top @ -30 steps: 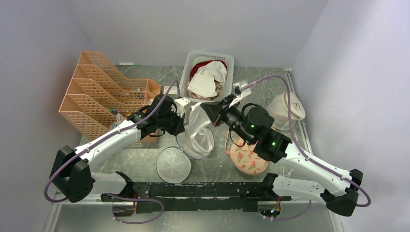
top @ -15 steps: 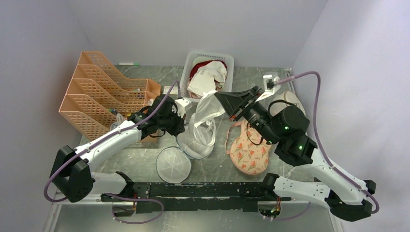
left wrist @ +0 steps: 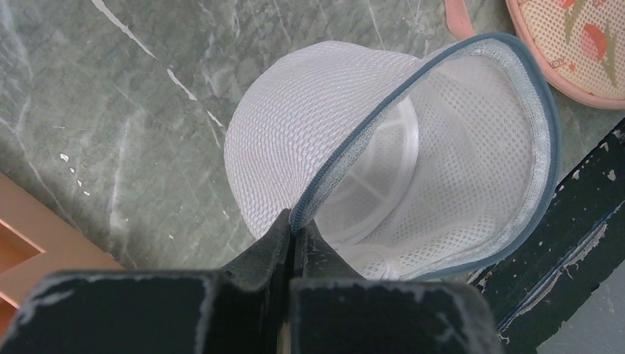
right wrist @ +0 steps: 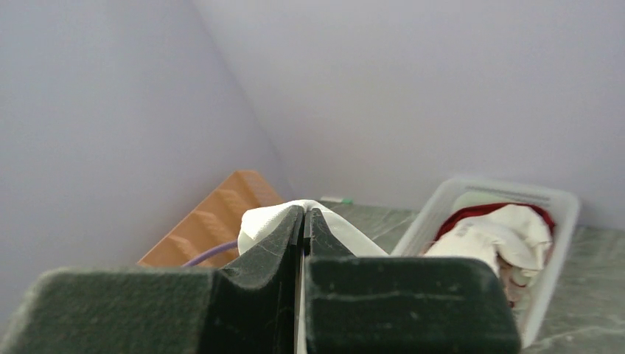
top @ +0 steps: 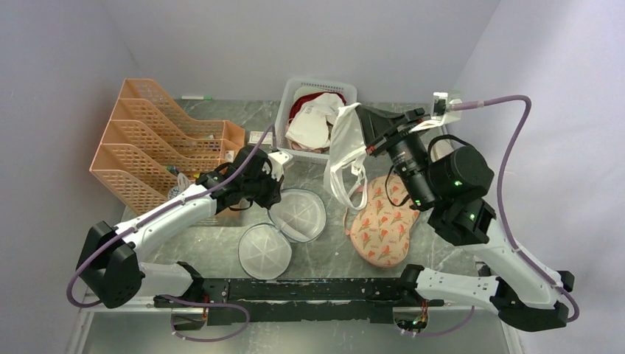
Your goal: Unzip the laundry bag and remove the bra
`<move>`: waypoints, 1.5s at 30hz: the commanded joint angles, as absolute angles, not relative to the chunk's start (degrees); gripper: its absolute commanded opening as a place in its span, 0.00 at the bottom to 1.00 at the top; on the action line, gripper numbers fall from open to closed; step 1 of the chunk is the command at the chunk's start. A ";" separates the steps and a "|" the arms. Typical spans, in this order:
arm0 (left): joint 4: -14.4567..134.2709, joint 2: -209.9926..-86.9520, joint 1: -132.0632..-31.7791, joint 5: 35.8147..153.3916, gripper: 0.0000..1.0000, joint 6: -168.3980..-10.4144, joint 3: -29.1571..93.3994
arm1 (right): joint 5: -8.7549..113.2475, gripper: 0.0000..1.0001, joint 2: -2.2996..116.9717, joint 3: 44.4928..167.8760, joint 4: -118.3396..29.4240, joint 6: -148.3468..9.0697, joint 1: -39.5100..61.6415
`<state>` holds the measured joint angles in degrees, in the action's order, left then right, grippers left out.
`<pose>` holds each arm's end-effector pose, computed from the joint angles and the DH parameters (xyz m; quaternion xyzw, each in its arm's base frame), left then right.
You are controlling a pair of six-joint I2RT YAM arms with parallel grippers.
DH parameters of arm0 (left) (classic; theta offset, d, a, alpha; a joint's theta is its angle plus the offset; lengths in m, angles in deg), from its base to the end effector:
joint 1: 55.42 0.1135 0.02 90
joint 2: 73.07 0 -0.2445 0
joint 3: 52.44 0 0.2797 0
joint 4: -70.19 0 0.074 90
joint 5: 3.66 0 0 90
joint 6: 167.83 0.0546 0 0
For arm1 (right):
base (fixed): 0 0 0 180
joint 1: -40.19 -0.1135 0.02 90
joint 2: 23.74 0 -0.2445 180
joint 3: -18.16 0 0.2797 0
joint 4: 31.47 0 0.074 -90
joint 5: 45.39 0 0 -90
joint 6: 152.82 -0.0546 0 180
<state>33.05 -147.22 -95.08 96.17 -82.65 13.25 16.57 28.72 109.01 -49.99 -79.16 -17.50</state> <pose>0.2399 -0.2110 0.2162 0.3071 0.8705 -0.2159 0.3184 0.1314 0.1597 0.5226 -0.0113 0.5915 0.3669 0.7179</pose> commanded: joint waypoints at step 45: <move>34.13 -145.83 -95.72 95.46 0.11 -82.31 12.67 | 43.86 0.00 86.46 114.40 -29.56 -100.92 15.69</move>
